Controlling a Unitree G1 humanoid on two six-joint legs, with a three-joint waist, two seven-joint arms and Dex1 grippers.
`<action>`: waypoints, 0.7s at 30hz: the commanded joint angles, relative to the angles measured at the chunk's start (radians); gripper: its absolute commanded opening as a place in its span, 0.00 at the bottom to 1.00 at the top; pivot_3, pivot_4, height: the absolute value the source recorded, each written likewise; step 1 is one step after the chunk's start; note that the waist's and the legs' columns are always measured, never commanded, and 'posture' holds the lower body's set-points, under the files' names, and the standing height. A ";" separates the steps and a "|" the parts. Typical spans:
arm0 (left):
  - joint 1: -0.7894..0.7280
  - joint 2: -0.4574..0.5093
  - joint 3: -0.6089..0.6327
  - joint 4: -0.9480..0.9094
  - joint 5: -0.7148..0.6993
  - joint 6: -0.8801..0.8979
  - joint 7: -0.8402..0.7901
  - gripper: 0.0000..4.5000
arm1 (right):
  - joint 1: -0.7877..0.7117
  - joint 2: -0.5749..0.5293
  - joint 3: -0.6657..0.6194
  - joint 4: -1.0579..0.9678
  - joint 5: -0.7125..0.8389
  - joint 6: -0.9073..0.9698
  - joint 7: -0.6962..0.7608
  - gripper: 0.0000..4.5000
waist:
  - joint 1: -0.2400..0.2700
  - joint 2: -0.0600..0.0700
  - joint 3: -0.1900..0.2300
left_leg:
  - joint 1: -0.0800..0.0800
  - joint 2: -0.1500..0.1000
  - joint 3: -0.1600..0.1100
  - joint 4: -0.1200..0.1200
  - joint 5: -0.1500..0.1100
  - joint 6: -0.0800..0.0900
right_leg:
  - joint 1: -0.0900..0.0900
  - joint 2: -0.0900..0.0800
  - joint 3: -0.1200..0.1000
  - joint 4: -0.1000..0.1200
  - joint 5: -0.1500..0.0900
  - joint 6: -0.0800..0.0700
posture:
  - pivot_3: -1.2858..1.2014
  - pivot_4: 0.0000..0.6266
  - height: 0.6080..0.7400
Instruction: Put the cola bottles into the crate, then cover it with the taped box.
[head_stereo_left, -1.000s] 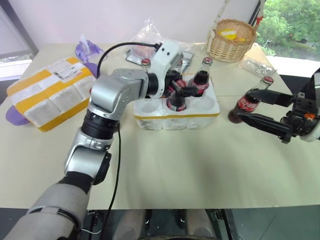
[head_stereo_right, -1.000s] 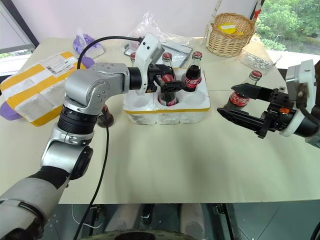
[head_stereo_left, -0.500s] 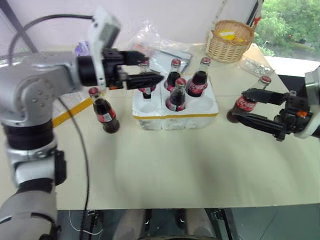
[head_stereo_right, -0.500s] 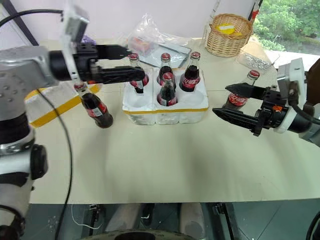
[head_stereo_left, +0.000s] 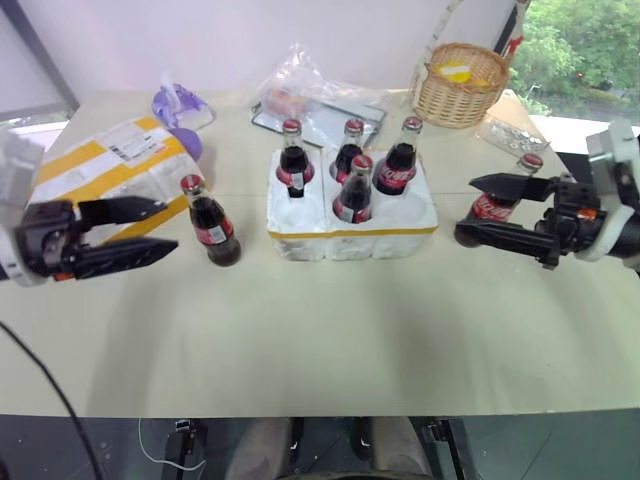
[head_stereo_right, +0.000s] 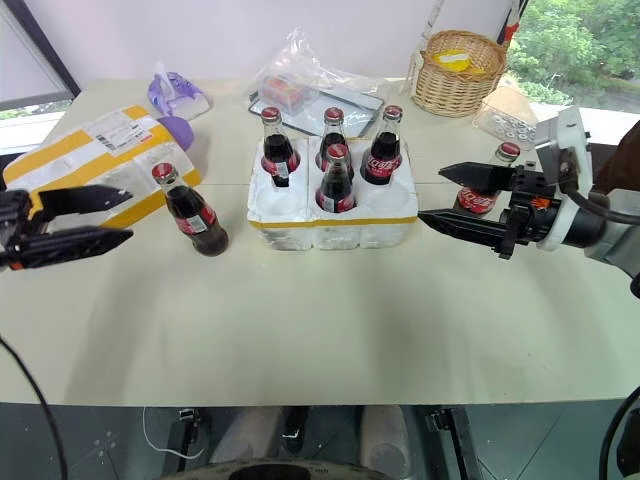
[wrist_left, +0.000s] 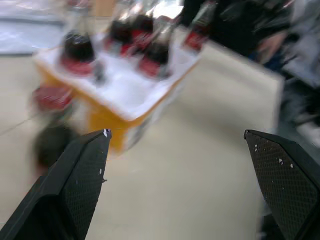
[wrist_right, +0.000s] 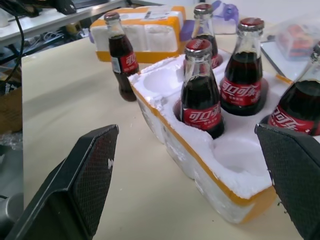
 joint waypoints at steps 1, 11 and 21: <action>0.064 -0.022 -0.096 0.004 0.192 -0.237 0.069 0.99 | -0.041 -0.022 -0.011 0.007 -0.002 -0.008 0.018 1.00 | 0.002 0.000 0.000 | 0.000 0.000 0.000 0.000 0.000 0.000 | 0.000 0.000 0.000 0.000 0.000 0.000 | 0.52 0.24 1.00; -0.134 -0.282 -0.299 0.126 0.285 -0.396 0.313 0.99 | -0.011 -0.036 -0.052 -0.052 0.043 0.044 0.033 1.00 | 0.021 0.000 0.000 | 0.000 0.000 0.000 -0.002 0.000 0.000 | -0.002 0.001 0.000 0.000 0.003 0.003 | 0.52 0.24 1.00; -0.223 -0.326 -0.361 0.263 0.287 -0.421 0.320 0.99 | 0.013 -0.046 -0.097 -0.076 0.064 0.071 0.010 1.00 | 0.026 0.000 0.000 | 0.000 0.000 0.000 -0.001 0.000 0.000 | -0.001 0.001 0.000 0.000 0.003 0.003 | 0.52 0.24 1.00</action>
